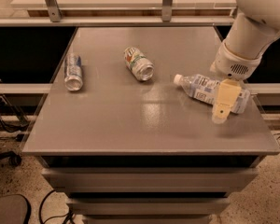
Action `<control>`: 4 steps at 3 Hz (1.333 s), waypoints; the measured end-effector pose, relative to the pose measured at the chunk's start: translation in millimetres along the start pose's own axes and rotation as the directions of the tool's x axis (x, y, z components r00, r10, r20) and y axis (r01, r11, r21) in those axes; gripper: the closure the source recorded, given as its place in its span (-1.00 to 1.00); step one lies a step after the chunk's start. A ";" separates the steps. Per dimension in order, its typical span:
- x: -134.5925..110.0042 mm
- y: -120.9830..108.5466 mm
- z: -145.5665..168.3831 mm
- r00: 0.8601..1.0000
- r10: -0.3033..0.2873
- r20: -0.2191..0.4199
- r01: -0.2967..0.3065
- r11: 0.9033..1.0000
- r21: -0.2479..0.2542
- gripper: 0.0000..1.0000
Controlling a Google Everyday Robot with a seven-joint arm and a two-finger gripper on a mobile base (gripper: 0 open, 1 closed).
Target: Move blue plastic bottle near redbull can
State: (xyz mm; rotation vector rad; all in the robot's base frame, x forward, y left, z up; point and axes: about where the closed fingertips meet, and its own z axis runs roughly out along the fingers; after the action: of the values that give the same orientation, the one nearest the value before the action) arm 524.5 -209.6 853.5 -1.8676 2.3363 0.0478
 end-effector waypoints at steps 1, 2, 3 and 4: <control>1.8 -5.3 14.2 1.000 0.006 -0.015 -0.007 1.000 -0.021 -0.70; 0.2 -9.1 20.9 1.000 0.008 -0.014 -0.009 1.000 -0.028 -0.24; -4.4 -12.9 20.4 1.000 0.005 -0.003 -0.005 1.000 -0.022 0.22; -14.3 -21.1 9.2 0.999 -0.005 0.035 0.005 1.000 -0.001 0.69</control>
Offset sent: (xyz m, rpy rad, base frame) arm 0.0141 0.0006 -0.0246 -0.0052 0.0444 -0.0078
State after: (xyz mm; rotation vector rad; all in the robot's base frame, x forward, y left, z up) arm 549.0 -199.4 847.9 -1.8576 2.3088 0.0807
